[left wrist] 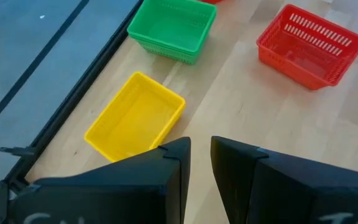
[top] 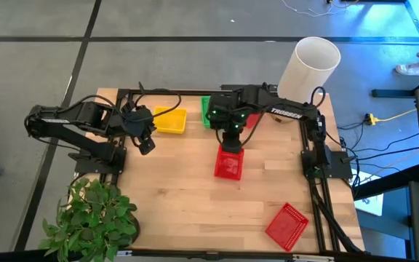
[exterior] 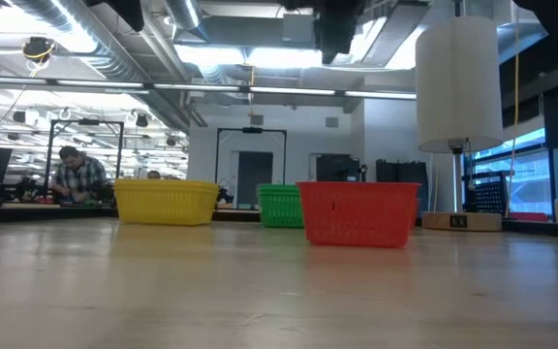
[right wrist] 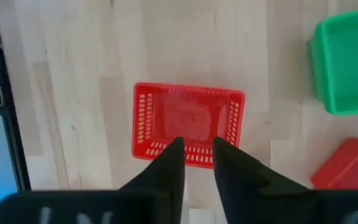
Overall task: Stack baskets by color
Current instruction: Stack the middle red bin on top of the top red bin
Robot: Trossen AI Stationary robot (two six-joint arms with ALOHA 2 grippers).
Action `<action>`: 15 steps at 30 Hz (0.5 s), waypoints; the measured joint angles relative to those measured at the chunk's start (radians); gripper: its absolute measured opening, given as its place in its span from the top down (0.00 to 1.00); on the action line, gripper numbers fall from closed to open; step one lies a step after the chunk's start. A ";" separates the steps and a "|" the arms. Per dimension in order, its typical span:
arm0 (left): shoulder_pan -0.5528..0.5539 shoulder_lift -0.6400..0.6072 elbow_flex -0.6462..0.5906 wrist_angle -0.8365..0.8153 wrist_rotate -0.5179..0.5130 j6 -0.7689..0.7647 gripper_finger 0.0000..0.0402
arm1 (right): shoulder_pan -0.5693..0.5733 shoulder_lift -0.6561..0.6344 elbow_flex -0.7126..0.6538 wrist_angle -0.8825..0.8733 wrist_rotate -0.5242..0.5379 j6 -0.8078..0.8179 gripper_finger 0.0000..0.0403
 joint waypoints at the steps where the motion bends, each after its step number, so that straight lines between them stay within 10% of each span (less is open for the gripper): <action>1: 0.000 0.000 0.000 0.000 0.001 0.000 0.86 | 0.000 0.000 -0.013 0.000 0.001 -0.003 0.77; 15: 0.000 0.000 0.000 0.000 0.049 -0.001 0.86 | -0.027 -0.008 -0.320 -0.002 -0.049 -0.055 0.73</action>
